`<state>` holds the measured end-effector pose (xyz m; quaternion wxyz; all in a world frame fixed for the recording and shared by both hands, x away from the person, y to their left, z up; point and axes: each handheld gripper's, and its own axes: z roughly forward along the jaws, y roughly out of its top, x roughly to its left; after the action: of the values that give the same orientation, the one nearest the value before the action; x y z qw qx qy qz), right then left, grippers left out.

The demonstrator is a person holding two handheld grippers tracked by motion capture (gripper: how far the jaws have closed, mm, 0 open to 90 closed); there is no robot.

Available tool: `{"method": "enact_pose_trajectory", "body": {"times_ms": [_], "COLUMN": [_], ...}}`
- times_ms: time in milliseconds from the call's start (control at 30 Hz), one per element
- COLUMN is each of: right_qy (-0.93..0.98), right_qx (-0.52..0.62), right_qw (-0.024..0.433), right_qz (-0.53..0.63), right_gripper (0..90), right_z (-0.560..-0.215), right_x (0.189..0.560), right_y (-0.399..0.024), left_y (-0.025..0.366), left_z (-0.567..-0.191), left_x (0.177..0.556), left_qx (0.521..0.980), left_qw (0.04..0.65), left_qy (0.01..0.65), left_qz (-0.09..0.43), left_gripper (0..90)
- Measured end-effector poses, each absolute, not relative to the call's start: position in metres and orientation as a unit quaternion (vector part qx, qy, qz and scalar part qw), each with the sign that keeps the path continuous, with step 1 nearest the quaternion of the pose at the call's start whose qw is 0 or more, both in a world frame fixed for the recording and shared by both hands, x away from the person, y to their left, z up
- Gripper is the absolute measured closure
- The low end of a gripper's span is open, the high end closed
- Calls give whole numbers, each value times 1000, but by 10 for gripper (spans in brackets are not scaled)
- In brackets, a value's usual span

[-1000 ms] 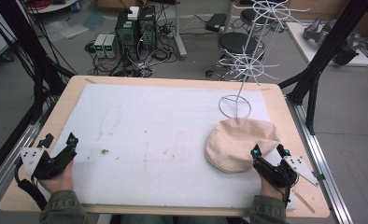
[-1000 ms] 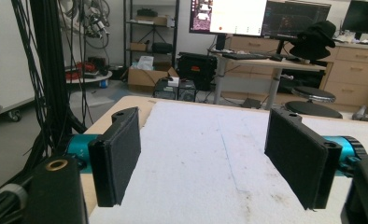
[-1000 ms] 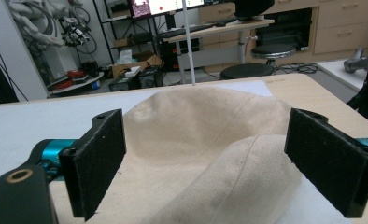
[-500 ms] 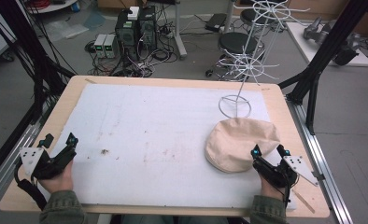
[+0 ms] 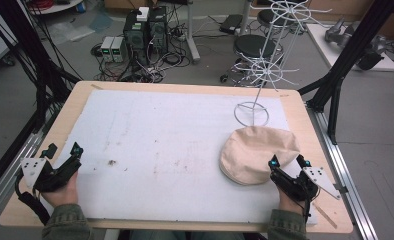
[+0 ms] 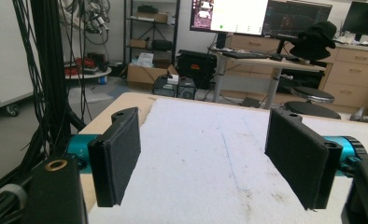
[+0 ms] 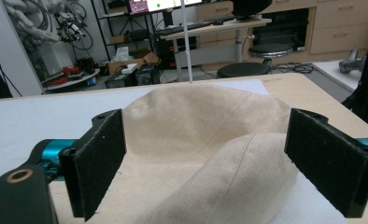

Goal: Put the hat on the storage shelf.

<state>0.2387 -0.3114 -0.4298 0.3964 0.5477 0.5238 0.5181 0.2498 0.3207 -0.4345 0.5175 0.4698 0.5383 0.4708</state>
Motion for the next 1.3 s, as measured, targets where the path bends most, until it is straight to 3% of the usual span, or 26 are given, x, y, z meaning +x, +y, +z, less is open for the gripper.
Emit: {"method": "enact_pose_trajectory", "body": {"times_ms": [1300], "right_qy": [577], "right_qx": [519], "right_qw": [444], "right_qz": [448], "right_gripper": [119], "right_z": [-416], "right_x": [264], "right_y": [-285], "left_y": [319], "left_z": [-434], "left_x": [254], "left_qx": [480], "left_qw": [514], "left_qy": [528], "left_qz": [476], "left_gripper": [266]}}
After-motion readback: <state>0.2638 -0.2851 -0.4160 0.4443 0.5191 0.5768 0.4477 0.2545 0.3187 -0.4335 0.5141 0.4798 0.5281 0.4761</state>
